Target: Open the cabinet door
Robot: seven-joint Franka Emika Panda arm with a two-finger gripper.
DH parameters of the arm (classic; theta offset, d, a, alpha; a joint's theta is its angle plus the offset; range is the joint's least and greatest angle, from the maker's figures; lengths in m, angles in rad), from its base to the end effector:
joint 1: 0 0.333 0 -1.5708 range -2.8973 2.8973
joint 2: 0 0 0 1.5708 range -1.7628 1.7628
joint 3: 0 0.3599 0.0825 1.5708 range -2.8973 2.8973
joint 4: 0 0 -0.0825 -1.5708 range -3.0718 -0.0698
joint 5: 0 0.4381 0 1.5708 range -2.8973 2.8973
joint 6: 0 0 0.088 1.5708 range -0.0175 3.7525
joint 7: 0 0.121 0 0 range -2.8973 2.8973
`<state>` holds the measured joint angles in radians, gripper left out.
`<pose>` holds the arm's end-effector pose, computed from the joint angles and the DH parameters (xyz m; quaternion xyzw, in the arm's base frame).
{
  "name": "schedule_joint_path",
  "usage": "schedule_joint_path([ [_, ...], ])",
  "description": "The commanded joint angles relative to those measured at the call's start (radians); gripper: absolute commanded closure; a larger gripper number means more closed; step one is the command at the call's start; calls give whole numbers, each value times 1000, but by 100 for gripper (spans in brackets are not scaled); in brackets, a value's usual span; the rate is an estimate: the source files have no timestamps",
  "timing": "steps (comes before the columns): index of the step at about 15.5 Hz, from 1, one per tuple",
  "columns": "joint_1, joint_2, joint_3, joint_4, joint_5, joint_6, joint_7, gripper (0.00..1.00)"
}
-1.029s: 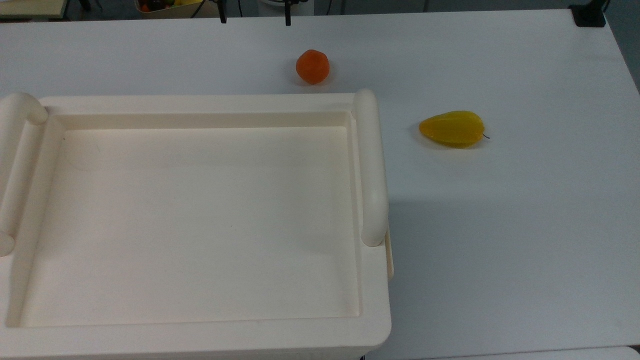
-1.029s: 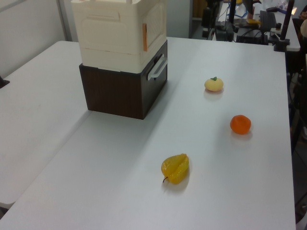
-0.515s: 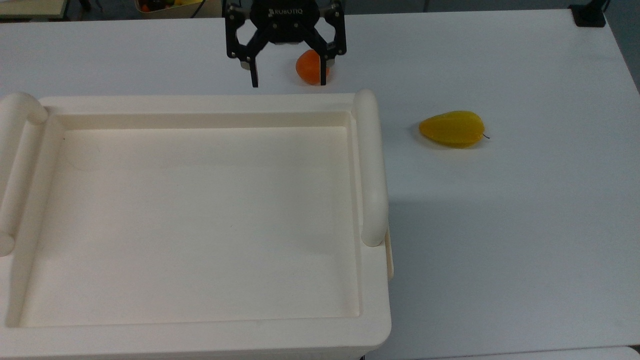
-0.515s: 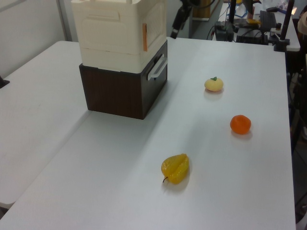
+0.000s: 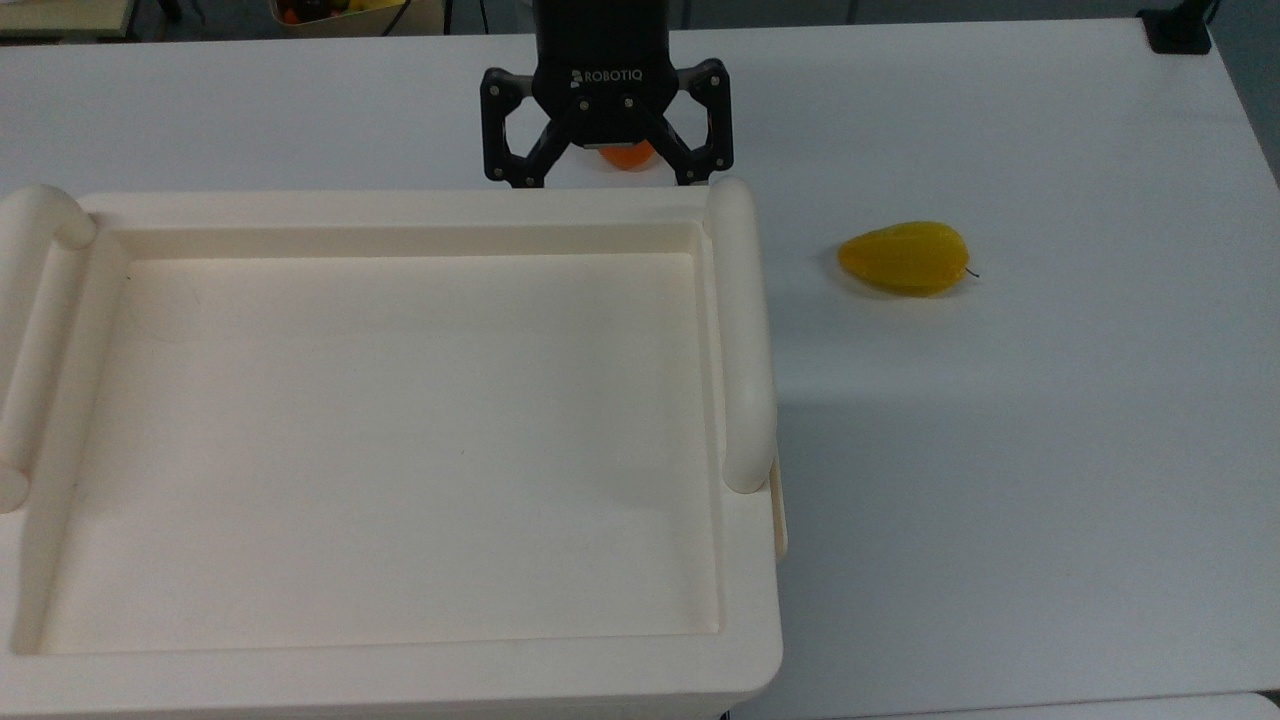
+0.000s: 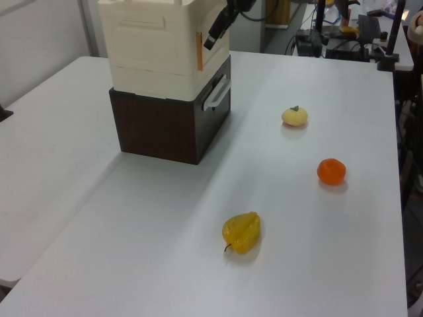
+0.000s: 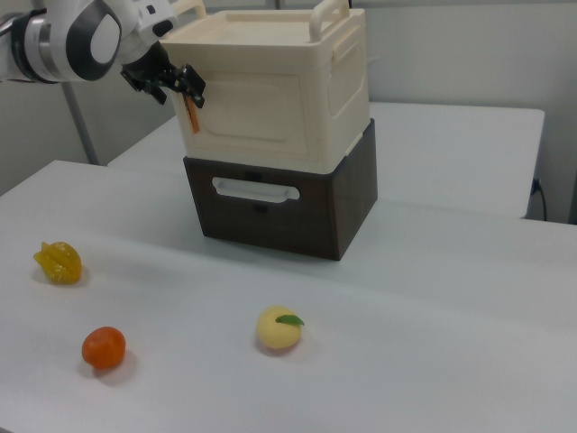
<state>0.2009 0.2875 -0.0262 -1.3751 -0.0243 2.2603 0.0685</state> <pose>0.7537 0.1353 0.6463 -0.9539 -0.0569 -0.2940 0.0212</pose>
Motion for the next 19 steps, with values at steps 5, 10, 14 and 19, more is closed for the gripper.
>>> schedule_joint_path([
  [5, 17, 30, -8, 19, -95, 59, 24, 34],
  [10, 38, 30, -7, 10, -141, 56, 20, 46],
  [14, 51, 30, -6, -4, -152, 51, 31, 49],
  [19, 54, 30, -8, -4, -154, 54, 74, 58],
])
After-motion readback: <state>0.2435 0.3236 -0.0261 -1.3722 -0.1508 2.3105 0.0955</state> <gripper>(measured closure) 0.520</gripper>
